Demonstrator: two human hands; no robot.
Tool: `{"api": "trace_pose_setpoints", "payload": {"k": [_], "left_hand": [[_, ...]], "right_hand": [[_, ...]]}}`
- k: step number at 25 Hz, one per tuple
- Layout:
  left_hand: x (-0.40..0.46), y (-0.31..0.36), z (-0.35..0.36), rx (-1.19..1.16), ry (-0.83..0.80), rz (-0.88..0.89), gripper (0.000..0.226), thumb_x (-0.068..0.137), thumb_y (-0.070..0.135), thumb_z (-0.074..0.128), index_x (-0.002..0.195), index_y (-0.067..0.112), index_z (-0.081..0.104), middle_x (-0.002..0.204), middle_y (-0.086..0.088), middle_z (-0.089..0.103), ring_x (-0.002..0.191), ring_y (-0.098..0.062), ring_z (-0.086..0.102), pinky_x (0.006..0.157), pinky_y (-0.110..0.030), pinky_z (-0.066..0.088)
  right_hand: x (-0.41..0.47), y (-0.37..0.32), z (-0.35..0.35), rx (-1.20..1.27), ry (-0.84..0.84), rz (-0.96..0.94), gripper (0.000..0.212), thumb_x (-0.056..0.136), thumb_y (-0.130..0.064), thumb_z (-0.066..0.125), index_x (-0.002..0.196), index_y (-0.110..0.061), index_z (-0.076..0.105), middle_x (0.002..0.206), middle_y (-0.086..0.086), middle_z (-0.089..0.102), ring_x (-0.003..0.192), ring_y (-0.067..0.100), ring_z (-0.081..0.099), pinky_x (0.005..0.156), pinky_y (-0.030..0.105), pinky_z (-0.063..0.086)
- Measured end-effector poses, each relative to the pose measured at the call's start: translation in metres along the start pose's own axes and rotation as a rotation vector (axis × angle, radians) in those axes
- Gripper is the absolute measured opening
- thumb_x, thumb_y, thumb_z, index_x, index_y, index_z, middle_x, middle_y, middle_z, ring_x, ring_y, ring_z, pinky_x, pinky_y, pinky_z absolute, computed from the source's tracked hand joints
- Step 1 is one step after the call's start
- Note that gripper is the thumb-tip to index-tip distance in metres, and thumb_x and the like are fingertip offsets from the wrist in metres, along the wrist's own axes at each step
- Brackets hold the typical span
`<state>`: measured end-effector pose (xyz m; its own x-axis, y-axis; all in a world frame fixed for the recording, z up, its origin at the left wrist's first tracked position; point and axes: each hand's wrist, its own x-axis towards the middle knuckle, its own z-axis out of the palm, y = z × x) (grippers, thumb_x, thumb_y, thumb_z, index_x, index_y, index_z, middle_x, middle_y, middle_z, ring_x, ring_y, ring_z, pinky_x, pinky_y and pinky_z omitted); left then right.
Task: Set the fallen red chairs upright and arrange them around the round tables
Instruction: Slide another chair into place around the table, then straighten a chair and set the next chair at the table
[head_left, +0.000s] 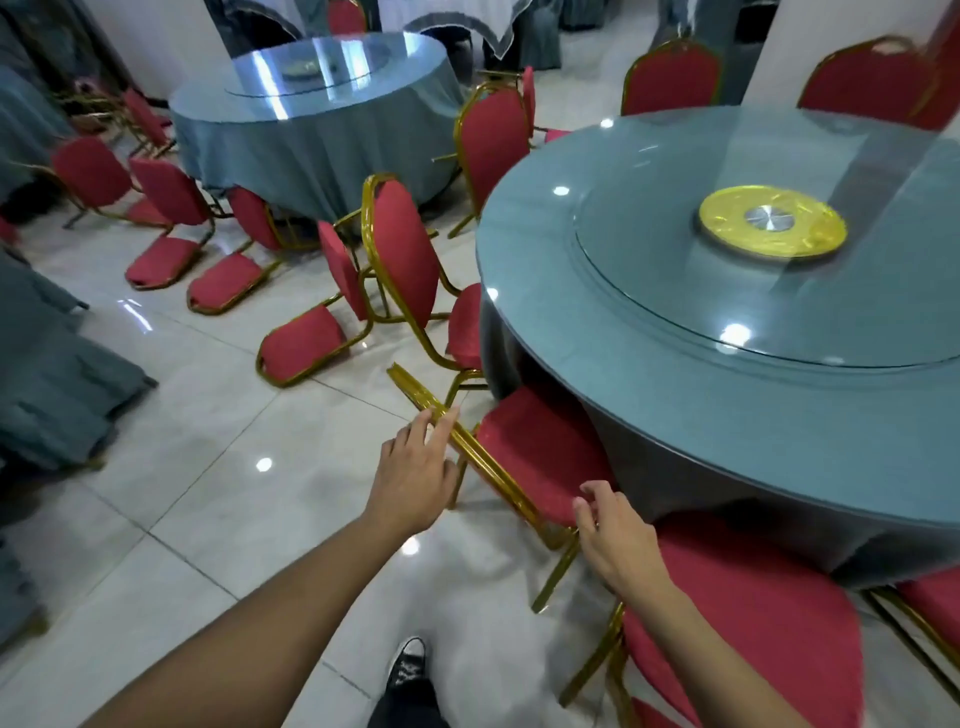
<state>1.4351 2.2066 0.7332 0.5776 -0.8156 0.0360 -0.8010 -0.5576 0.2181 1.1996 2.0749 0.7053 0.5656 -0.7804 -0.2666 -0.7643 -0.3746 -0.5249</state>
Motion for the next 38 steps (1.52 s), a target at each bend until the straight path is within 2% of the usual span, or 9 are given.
{"api": "trace_pose_setpoints", "payload": {"k": [6, 8, 11, 19, 24, 27, 30, 33, 38], "left_hand": [[0.115, -0.088, 0.009, 0.198, -0.172, 0.287, 0.046, 0.091, 0.035, 0.063, 0.134, 0.038, 0.046, 0.142, 0.000, 0.049, 0.139, -0.027, 0.038, 0.119, -0.047, 0.024], [0.146, -0.104, 0.005, 0.156, -0.260, 0.384, 0.032, 0.090, 0.037, 0.066, 0.120, 0.036, 0.055, 0.123, 0.006, 0.056, 0.126, -0.020, 0.046, 0.115, -0.041, 0.029], [0.173, -0.114, -0.008, 0.062, -0.361, 0.455, 0.020, 0.089, 0.038, 0.070, 0.107, 0.035, 0.062, 0.106, 0.010, 0.057, 0.108, -0.015, 0.051, 0.094, -0.029, 0.046], [0.171, -0.176, -0.004, 0.251, -0.351, 0.706, 0.038, 0.094, 0.039, 0.063, 0.129, 0.033, 0.051, 0.115, 0.006, 0.060, 0.101, -0.017, 0.059, 0.087, -0.032, 0.052], [0.197, -0.189, -0.008, 0.209, -0.388, 0.798, 0.035, 0.089, 0.038, 0.071, 0.121, 0.028, 0.059, 0.098, 0.004, 0.068, 0.085, -0.017, 0.065, 0.071, -0.030, 0.054], [0.222, -0.186, -0.014, 0.208, -0.349, 0.820, 0.029, 0.085, 0.036, 0.076, 0.107, 0.027, 0.060, 0.085, 0.005, 0.066, 0.075, -0.015, 0.065, 0.062, -0.027, 0.051], [0.241, -0.184, -0.024, 0.221, -0.300, 0.685, 0.023, 0.087, 0.033, 0.073, 0.094, 0.025, 0.053, 0.083, 0.005, 0.058, 0.079, -0.017, 0.059, 0.065, -0.028, 0.042], [0.238, -0.192, -0.020, 0.179, -0.270, 0.530, 0.023, 0.087, 0.021, 0.074, 0.090, 0.025, 0.052, 0.085, 0.002, 0.056, 0.085, -0.018, 0.054, 0.069, -0.033, 0.046], [0.198, -0.161, -0.028, 0.265, -0.193, 0.570, 0.030, 0.090, 0.035, 0.069, 0.118, 0.029, 0.058, 0.109, 0.002, 0.063, 0.105, -0.022, 0.059, 0.093, -0.040, 0.045]], "right_hand": [[0.050, -0.072, 0.061, 0.486, -0.108, 0.575, 0.063, 0.102, -0.055, 0.041, 0.140, -0.005, 0.046, 0.134, 0.016, 0.057, 0.117, 0.032, 0.057, 0.091, 0.033, 0.044], [0.061, -0.091, 0.079, 0.765, -0.042, 0.796, 0.060, 0.099, -0.046, 0.052, 0.138, -0.001, 0.046, 0.129, 0.017, 0.058, 0.115, 0.034, 0.057, 0.097, 0.038, 0.046], [0.070, -0.109, 0.099, 1.065, 0.204, 1.002, 0.051, 0.098, -0.035, 0.056, 0.129, 0.005, 0.052, 0.106, 0.015, 0.057, 0.095, 0.031, 0.055, 0.081, 0.037, 0.043], [0.093, -0.144, 0.128, 0.838, 0.354, 1.036, 0.038, 0.101, -0.028, 0.041, 0.120, 0.000, 0.057, 0.120, 0.024, 0.056, 0.106, 0.037, 0.055, 0.089, 0.042, 0.042], [0.102, -0.162, 0.130, 0.906, 0.474, 1.074, 0.034, 0.102, -0.024, 0.039, 0.121, -0.001, 0.056, 0.132, 0.028, 0.051, 0.104, 0.037, 0.055, 0.089, 0.042, 0.042], [0.117, -0.167, 0.114, 0.916, 0.494, 1.076, 0.044, 0.104, -0.027, 0.036, 0.134, 0.000, 0.053, 0.139, 0.027, 0.048, 0.121, 0.039, 0.049, 0.102, 0.043, 0.039], [0.132, -0.185, 0.120, 0.943, 0.424, 1.029, 0.048, 0.104, -0.030, 0.039, 0.138, 0.000, 0.050, 0.140, 0.025, 0.050, 0.127, 0.039, 0.047, 0.107, 0.041, 0.038], [0.136, -0.199, 0.138, 1.027, 0.393, 0.978, 0.045, 0.104, -0.030, 0.042, 0.138, -0.002, 0.050, 0.143, 0.022, 0.048, 0.119, 0.034, 0.053, 0.093, 0.032, 0.038], [0.110, -0.178, 0.127, 0.986, 0.294, 0.835, 0.052, 0.102, -0.036, 0.048, 0.148, -0.012, 0.041, 0.143, 0.011, 0.050, 0.127, 0.030, 0.051, 0.108, 0.040, 0.041]]}}
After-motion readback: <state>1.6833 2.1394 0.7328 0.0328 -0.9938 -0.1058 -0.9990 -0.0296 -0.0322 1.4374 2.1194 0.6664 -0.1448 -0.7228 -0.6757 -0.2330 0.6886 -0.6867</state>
